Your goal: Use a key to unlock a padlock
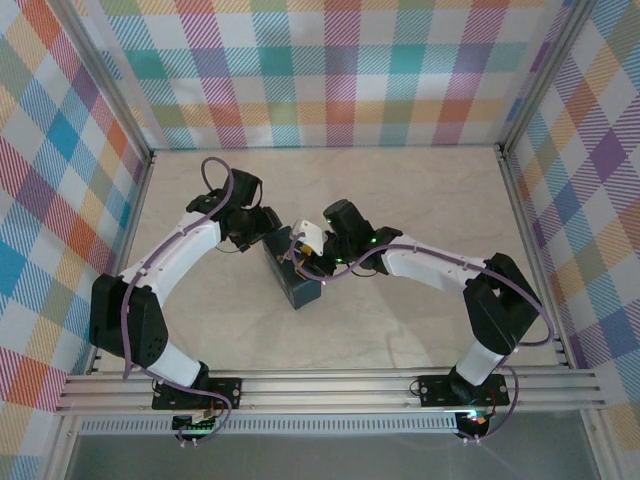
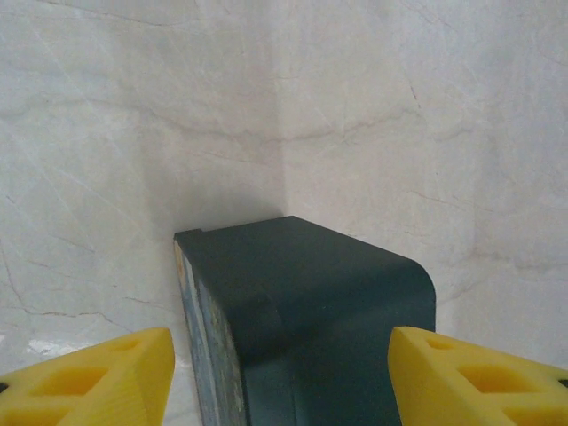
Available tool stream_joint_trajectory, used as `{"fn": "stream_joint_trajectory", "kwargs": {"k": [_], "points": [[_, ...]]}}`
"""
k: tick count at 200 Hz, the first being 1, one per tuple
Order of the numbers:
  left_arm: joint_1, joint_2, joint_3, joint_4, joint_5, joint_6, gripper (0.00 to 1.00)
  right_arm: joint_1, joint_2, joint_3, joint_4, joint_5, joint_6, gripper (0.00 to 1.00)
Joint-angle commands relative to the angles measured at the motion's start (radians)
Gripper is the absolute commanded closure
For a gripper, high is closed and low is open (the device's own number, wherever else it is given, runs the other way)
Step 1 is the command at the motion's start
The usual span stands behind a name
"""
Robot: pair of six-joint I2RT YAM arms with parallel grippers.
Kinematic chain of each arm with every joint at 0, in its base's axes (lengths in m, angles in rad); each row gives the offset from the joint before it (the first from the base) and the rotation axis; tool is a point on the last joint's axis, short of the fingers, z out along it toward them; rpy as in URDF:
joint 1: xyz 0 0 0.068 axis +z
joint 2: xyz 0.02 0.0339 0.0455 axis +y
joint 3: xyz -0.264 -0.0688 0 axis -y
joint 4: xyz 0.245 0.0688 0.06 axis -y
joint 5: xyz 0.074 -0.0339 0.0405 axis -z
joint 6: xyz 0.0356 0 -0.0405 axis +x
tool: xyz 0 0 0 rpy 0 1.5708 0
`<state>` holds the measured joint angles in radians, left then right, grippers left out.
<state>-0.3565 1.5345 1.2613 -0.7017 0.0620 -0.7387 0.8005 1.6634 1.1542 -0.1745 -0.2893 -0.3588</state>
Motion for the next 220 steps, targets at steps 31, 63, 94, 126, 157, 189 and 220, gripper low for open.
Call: {"fn": "stream_joint_trajectory", "kwargs": {"k": [31,63,94,126,157,189,220], "points": [[0.013,0.005,-0.023,0.025,0.017,0.019,0.36,-0.013,0.003,0.018,-0.038,-0.048,0.007,0.74],[0.013,0.006,-0.037,0.027,0.033,0.028,0.37,-0.041,-0.01,0.025,-0.023,-0.126,0.09,0.78],[0.013,0.002,-0.046,0.025,0.042,0.039,0.38,-0.082,-0.011,0.024,0.011,-0.25,0.226,0.79],[0.013,0.0,-0.059,0.032,0.049,0.038,0.38,-0.105,-0.025,-0.007,0.096,-0.308,0.378,0.81],[0.013,0.002,-0.06,0.039,0.069,0.033,0.38,-0.131,-0.022,-0.006,0.143,-0.361,0.491,0.82],[0.02,-0.011,-0.056,0.044,0.113,0.016,0.38,-0.141,-0.003,-0.002,0.2,-0.367,0.615,0.82],[0.032,0.015,-0.039,0.029,0.156,0.017,0.39,-0.14,0.016,-0.046,0.322,-0.322,0.688,0.82]]}}
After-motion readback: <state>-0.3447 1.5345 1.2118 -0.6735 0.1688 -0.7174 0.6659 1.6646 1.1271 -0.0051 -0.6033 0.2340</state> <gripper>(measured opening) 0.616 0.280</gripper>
